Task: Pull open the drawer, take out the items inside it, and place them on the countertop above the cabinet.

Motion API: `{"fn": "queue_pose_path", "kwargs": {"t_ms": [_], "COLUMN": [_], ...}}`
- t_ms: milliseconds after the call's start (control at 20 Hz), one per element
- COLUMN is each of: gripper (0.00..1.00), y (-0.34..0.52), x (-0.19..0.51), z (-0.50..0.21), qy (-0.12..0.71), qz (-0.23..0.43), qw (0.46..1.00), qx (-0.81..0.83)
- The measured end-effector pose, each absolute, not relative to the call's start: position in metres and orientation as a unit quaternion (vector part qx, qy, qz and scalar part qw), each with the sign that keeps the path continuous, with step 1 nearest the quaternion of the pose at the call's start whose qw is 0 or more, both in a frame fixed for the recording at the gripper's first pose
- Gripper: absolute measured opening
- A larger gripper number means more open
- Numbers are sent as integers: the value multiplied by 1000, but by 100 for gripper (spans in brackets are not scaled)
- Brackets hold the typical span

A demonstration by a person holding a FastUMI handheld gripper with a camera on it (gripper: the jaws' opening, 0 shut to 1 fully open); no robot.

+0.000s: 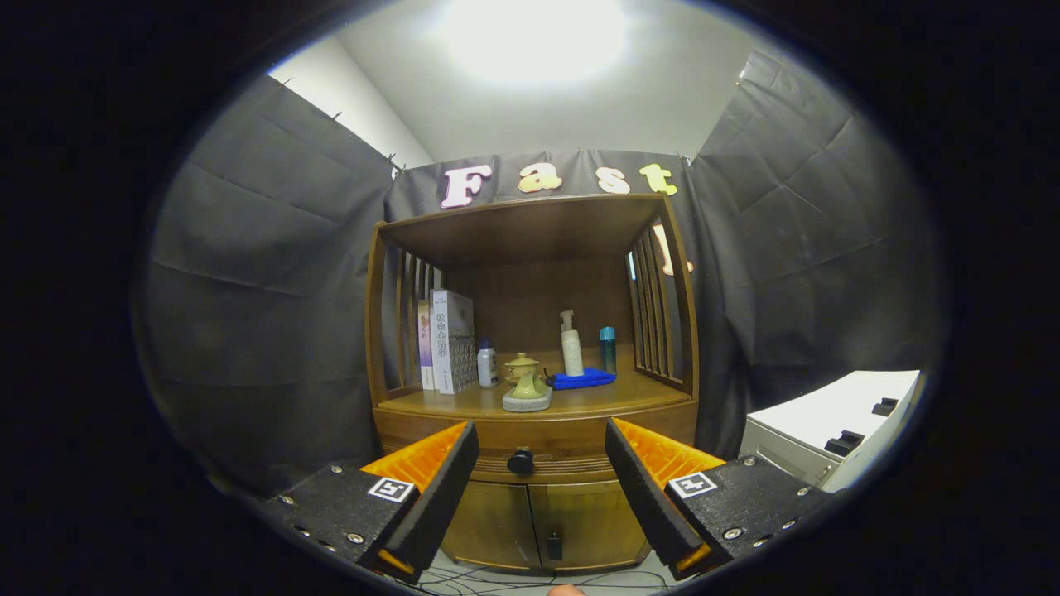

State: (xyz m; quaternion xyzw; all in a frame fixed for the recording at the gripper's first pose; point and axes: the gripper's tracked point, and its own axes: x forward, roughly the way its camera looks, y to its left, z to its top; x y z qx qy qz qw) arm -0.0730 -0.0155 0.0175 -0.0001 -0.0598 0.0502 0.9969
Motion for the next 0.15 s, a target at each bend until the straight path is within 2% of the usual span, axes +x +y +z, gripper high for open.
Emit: {"fn": "queue_pose_path", "kwargs": {"t_ms": [150], "gripper": [96], "y": [-18], "x": [-73], "z": [20], "qy": [-62], "qz": [48], "qw": [997], "qx": [7]}}
